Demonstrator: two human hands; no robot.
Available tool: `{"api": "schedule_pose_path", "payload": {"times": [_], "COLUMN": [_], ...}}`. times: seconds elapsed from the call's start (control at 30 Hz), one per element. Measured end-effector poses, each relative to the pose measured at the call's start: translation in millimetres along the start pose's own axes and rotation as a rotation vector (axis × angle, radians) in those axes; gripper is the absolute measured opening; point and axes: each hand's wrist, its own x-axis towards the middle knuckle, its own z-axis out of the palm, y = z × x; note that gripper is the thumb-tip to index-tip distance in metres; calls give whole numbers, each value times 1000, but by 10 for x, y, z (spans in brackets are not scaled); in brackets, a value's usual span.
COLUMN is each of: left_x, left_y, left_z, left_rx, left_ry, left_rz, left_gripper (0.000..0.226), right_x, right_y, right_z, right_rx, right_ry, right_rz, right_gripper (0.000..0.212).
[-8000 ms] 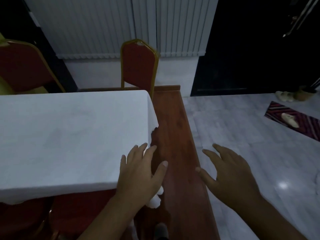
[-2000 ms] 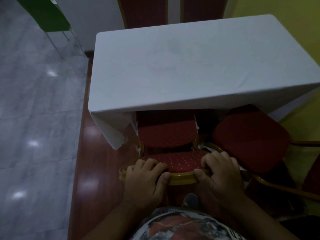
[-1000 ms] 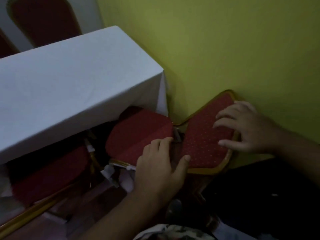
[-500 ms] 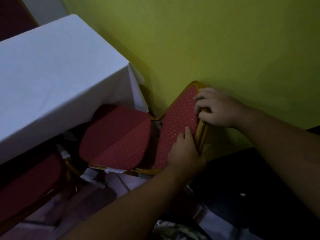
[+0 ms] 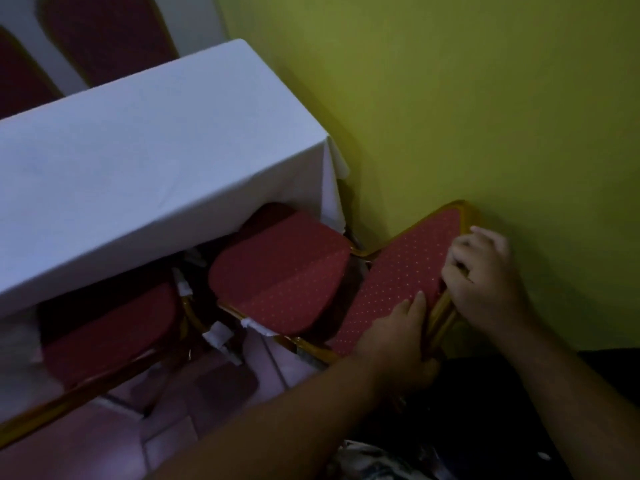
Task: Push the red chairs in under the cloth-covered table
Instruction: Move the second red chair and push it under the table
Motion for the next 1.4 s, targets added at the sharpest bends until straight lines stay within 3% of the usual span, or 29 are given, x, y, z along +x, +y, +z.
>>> {"api": "schedule_pose_path", "payload": {"times": [0.27,0.5,0.6,0.7,0.9,1.07,1.4], "left_x": [-734,-1594,-1886,-1969,-1746,-1778,-2021], "left_y": [-584,-1215,-1164,-864,-658,-707,-946], "left_z": [-266,-564,-496,-256,-40,-22,-94], "left_rx": [30,-49,-225,-367,-206,-173,-182], "left_ry": [-81,-14,76,392,776,854,848], "left_rz": [84,2,-222,-496,-562,-566,-554], "left_gripper": [107,97,80,63,55,59,57], "right_x": [-436,-151,81,184,132,-27,-409], "right_y": [-499,-829,-985,-1075,-1098,-1200,-1365], "right_z": [70,202,362,496,500,492,704], "right_rx": [-79,-45,-64,-84,-100,-133,-170], "right_ry": [-134,-447,-591,-657,-681,-631,-461], "right_rz": [-202,-721,-748,-758,-631,-567,-526], "right_gripper": [18,44,59,68,69,61,59]}}
